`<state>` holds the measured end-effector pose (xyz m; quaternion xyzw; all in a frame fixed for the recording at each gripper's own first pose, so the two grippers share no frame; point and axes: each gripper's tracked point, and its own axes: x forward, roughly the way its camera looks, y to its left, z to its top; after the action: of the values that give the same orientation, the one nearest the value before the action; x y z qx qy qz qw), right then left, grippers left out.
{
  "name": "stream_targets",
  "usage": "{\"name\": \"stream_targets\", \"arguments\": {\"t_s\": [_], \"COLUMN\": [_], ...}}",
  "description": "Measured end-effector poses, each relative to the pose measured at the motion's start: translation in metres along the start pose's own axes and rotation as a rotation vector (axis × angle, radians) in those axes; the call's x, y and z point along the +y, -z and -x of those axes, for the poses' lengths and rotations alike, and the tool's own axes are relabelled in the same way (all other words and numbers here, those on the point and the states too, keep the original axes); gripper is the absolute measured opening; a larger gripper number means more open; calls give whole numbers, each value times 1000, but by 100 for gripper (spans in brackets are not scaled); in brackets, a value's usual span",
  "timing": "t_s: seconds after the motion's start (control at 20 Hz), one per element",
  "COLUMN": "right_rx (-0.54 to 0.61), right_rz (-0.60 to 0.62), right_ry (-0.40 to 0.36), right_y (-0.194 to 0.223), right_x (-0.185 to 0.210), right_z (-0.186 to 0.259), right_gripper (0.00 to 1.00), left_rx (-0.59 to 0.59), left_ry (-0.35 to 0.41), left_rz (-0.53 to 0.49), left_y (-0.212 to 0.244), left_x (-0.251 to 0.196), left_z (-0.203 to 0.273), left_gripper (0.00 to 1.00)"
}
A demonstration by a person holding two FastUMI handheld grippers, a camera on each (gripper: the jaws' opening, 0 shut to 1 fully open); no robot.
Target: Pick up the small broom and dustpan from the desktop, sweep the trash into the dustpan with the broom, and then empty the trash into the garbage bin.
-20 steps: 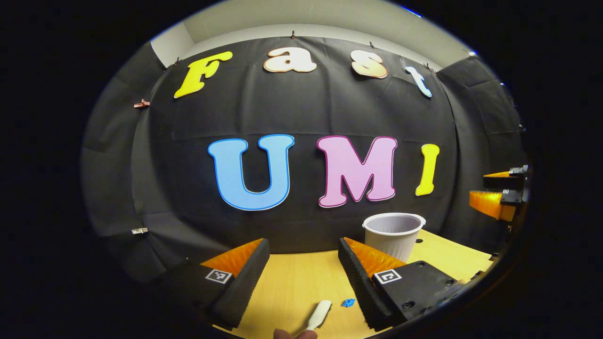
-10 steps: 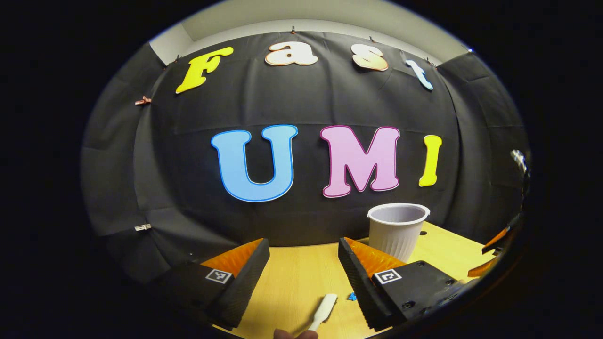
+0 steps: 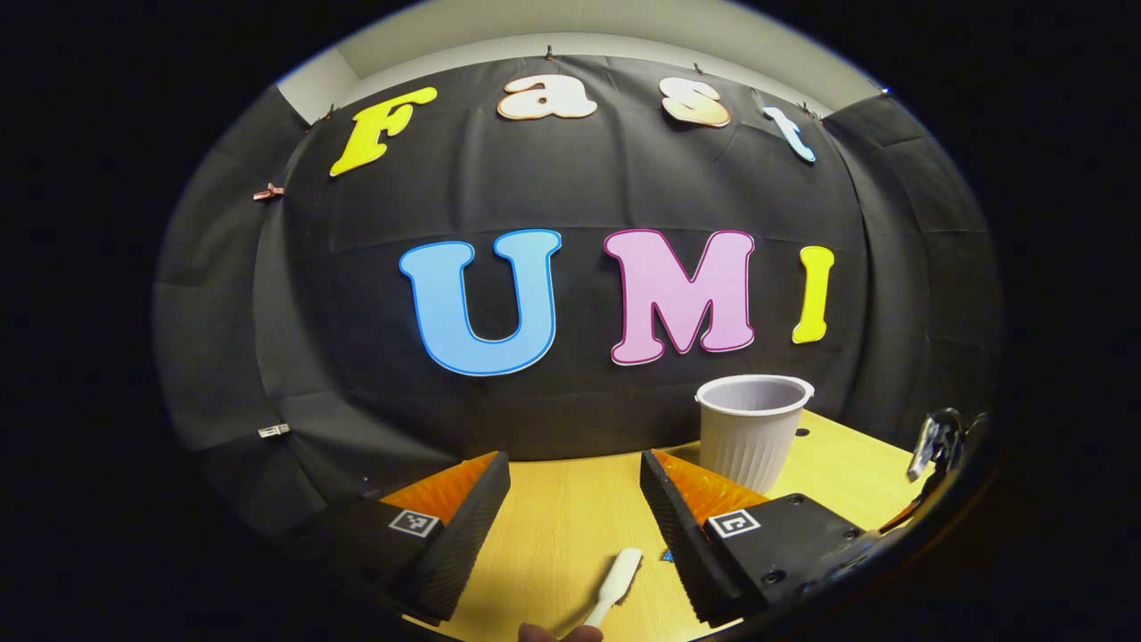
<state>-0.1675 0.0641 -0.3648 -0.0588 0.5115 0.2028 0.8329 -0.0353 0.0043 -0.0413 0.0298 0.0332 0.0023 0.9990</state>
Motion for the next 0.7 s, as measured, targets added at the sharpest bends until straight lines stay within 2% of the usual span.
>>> {"name": "stream_targets", "arguments": {"t_s": [0.2,0.4,0.6,0.65,0.7], "right_rx": [70,142,156,164,172], "right_rz": [-3,5,-19,-20,-23], "right_ry": [-32,-18,-39,-44,-57], "right_y": [9,17,9,10,13], "right_x": [11,9,13,14,16], "right_z": [-29,-52,-66,-70,-75], "right_gripper": [88,86,85,84,77], "left_rx": [7,26,26,27,29], "left_ry": [-3,-12,-24,-27,-29], "left_rz": [-20,-7,-17,-21,-22], "left_y": [2,9,8,10,9], "left_x": [2,7,11,13,13], "left_z": [3,2,-1,-2,-4], "left_gripper": [94,94,94,94,94]}}
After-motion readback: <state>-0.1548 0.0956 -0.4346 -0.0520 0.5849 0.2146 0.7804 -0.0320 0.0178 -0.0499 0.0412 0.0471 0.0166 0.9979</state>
